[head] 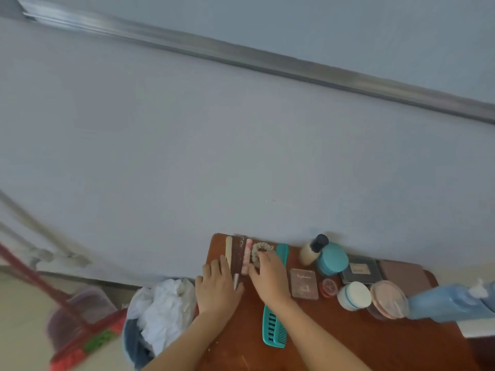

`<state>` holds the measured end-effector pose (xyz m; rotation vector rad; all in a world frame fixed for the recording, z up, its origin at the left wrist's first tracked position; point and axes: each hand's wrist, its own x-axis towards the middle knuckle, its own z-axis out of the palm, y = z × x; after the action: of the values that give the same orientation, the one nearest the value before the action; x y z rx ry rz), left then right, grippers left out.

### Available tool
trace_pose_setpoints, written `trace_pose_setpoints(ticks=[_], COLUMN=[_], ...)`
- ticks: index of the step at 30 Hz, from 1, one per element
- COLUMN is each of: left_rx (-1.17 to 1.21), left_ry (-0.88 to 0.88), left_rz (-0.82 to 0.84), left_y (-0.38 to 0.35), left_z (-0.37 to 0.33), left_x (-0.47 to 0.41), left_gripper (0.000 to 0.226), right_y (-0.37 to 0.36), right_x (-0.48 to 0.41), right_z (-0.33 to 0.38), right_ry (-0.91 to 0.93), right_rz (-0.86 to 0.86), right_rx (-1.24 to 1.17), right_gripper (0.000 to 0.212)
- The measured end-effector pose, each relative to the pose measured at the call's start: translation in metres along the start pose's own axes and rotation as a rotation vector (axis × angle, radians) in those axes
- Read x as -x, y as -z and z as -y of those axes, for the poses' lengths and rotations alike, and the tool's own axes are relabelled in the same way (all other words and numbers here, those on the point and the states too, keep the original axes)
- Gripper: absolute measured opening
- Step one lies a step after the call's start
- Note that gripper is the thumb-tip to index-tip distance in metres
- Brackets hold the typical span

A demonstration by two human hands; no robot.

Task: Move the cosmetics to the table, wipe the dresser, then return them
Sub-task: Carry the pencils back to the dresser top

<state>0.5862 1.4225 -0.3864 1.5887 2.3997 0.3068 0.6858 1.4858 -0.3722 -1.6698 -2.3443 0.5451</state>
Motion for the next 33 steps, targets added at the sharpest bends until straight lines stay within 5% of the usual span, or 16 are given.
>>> trace_pose_setpoints(ticks=[10,23,29,33], left_rx=[-0.031,0.198,0.168,0.395], left_ry=[0.058,0.178,0.146,0.186], left_rz=[-0.068,-0.042,0.056,0.096], left_y=[-0.010,-0.005,0.005,0.011], left_z=[-0.005,0.006,0.013,0.024], left_x=[-0.020,-0.021,-0.023,-0.024], left_gripper=[0.068,0.020,0.033,0.040], right_y=[-0.010,-0.022,-0.022,-0.020], right_x=[-0.020,-0.017,-0.017,-0.015], right_z=[0.003,-0.002,-0.004,-0.005], right_ry=[0.000,0.112,0.146,0.173], right_rz=[-0.060,-0.074,-0.140,-0.150], right_rx=[0.171,-0.030,-0.012,0.007], right_gripper=[0.026,0.048,0.055,0.060])
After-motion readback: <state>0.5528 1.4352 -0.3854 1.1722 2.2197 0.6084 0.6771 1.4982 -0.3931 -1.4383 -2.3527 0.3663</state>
